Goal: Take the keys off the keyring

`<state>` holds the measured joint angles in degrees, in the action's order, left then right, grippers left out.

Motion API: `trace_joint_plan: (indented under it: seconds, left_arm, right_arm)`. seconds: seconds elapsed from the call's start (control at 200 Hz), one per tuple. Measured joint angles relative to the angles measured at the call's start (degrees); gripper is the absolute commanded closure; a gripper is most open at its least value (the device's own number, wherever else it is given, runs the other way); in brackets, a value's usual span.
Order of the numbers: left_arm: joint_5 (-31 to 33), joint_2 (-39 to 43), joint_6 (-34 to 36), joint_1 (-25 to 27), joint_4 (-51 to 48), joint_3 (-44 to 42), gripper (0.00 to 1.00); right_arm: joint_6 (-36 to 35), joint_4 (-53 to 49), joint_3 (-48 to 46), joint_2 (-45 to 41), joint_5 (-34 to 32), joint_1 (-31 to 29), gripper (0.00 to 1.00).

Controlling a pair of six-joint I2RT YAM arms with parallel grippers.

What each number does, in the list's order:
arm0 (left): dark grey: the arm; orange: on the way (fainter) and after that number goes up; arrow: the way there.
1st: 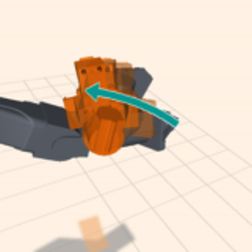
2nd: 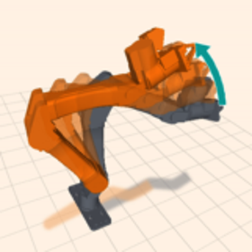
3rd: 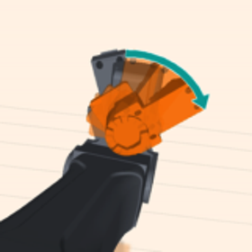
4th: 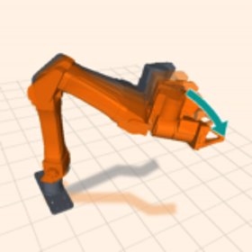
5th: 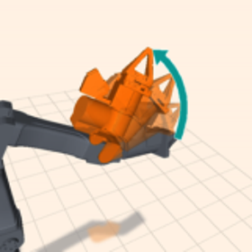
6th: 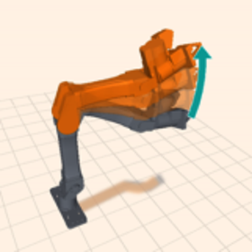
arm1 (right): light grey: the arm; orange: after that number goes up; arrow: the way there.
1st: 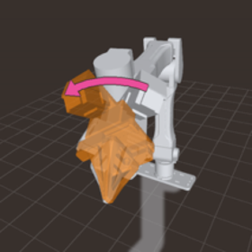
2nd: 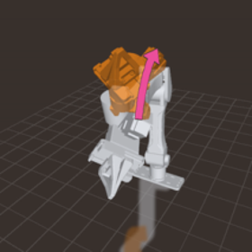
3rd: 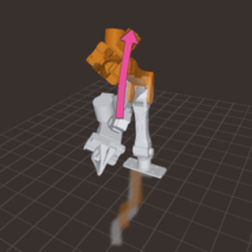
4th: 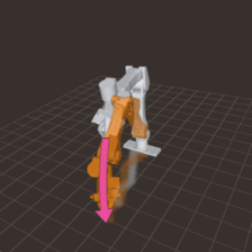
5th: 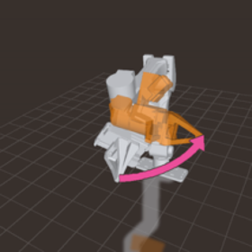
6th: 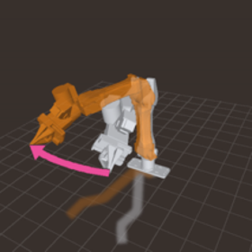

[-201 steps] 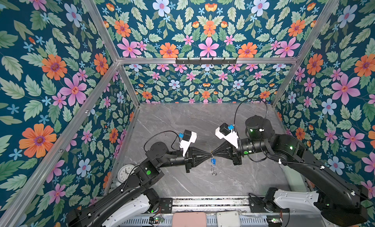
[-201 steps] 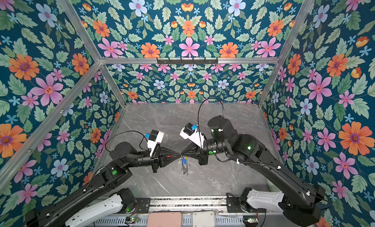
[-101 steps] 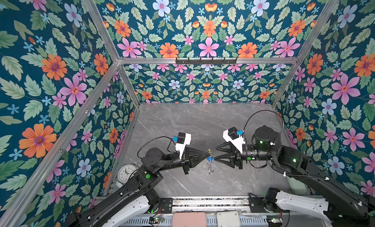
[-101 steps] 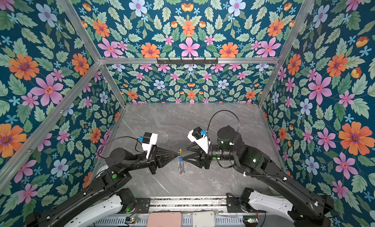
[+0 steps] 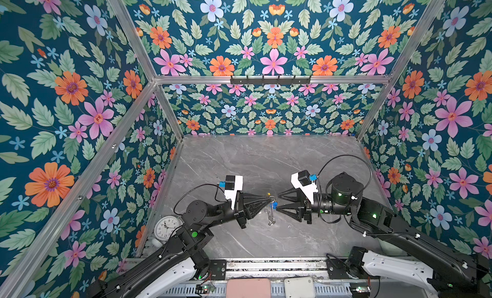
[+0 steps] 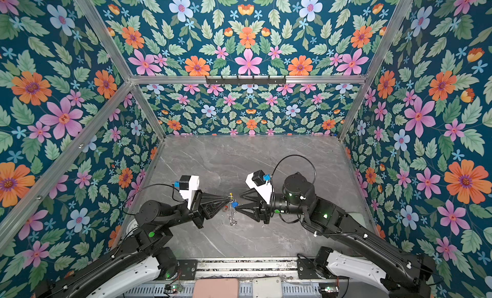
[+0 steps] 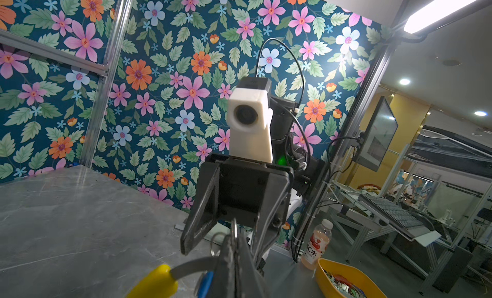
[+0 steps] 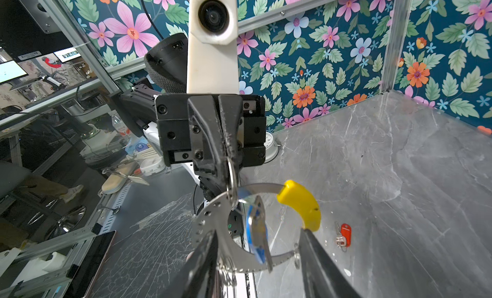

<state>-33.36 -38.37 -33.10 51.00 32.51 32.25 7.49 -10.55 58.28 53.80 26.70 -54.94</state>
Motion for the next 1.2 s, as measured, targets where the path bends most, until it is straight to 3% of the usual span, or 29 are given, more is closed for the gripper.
trace_joint_plan:
  seconds: [0.225,0.455,0.79,1.2]
  left_arm:
    - [0.5,0.3,-1.0,0.0,1.2,-0.3,1.00]
    - [0.7,0.4,-1.3,0.0,1.9,-1.0,1.00]
    - [1.9,1.1,-1.4,0.0,2.6,-1.6,1.00]
    - [3.6,1.5,-2.5,0.0,5.0,-3.2,1.00]
  right_arm:
    - [-0.7,0.0,1.3,1.8,-2.3,-1.7,0.65]
    - [-1.6,-0.2,1.9,2.8,-3.1,-1.8,0.72]
    - [-1.7,-0.6,2.3,3.1,-3.6,-1.9,1.00]
    - [-3.1,-2.5,3.9,4.8,-1.3,-2.6,1.00]
